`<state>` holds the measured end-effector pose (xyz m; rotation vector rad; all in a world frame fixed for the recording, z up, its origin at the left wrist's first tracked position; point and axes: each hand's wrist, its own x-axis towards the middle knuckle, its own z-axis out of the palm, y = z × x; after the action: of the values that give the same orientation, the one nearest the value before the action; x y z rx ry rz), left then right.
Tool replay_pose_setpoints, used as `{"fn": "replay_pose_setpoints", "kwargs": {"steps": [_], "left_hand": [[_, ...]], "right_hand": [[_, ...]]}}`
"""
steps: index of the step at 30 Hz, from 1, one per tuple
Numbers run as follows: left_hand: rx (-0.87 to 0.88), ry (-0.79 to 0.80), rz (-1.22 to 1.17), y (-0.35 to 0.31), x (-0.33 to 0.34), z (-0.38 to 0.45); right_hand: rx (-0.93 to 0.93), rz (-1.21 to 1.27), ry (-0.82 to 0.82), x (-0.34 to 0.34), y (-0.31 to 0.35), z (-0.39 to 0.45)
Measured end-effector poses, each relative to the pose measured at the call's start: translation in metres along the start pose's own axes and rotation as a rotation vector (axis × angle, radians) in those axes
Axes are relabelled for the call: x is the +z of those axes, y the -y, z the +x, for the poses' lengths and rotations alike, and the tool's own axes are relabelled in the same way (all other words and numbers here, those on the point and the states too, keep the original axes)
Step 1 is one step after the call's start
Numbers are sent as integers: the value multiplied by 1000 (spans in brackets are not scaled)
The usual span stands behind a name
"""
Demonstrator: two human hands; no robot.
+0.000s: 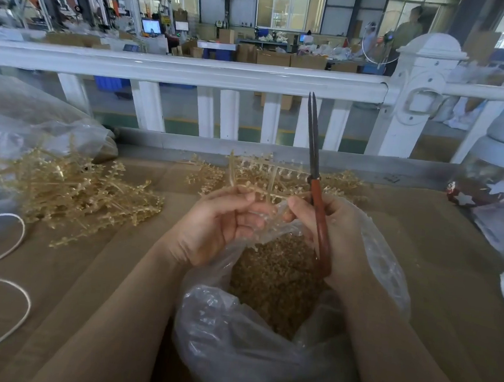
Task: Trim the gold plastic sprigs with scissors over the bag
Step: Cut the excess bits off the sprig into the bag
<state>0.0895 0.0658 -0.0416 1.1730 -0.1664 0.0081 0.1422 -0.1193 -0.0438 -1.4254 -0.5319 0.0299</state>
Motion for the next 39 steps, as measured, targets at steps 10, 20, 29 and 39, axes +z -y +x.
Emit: {"fn": "replay_pose_setpoints", "kwargs": {"steps": [10, 20, 29, 39], "left_hand": [[-24, 66, 202, 8, 4, -3], [221, -298, 112, 0, 8, 1], [271, -328, 31, -2, 3, 2], [305, -292, 78, 0, 1, 2]], "right_hand": [[-42, 62, 11, 2, -1, -1], [-80, -311, 5, 3, -8, 2], [-102, -660, -27, 2, -15, 1], [-119, -869, 14, 1, -19, -1]]}}
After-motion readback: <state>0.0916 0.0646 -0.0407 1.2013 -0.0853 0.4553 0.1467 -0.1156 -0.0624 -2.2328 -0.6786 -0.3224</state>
